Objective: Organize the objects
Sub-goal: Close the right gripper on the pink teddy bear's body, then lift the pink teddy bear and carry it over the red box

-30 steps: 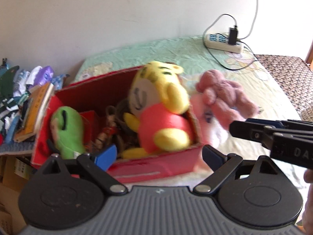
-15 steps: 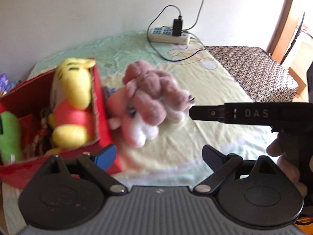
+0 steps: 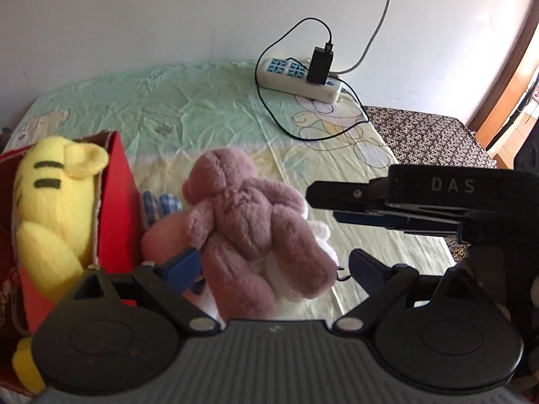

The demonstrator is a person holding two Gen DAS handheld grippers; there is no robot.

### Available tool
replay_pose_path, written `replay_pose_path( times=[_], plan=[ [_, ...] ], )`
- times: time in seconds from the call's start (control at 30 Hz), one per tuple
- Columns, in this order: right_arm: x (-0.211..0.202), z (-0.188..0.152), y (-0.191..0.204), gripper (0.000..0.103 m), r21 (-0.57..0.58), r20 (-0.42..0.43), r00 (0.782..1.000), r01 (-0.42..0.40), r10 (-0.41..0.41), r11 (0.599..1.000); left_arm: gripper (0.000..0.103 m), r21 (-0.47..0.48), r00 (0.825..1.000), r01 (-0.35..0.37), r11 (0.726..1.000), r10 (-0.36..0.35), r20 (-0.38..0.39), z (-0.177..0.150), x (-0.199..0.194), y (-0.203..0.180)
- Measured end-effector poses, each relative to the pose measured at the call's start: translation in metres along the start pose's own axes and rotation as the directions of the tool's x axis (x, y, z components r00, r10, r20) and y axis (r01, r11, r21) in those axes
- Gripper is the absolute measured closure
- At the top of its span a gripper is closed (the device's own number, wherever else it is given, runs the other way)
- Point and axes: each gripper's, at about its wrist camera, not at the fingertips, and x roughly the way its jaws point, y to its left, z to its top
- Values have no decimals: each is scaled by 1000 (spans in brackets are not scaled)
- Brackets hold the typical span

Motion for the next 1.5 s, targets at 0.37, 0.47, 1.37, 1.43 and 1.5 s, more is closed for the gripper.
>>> replay_pose_path(
  times=[0.37,0.47,1.37,1.43,1.5],
  plan=[
    [47,12,-10,55,56,-104,985,-135,140,989,0,-62,994,43,997,-50,-102,5,44,13],
    [50,14,-10,56,50,-112,981,-152,156,987,0,-47,996,17,999,-21,-87,6,44,10],
    [-24,-67,14,77,-103,-243,961,-160,131,982,17,108,986,93,990,-76,-151,-74,-13,-15],
    [-26,-81,16,77,-109,-269,954,-168,133,980,18,110,982,104,989,-84,-166,-85,-17,-14],
    [-26,-94,16,77,-107,-288,949,-163,126,981,18,112,978,107,988,-84,-190,-96,-17,-13]
  ],
)
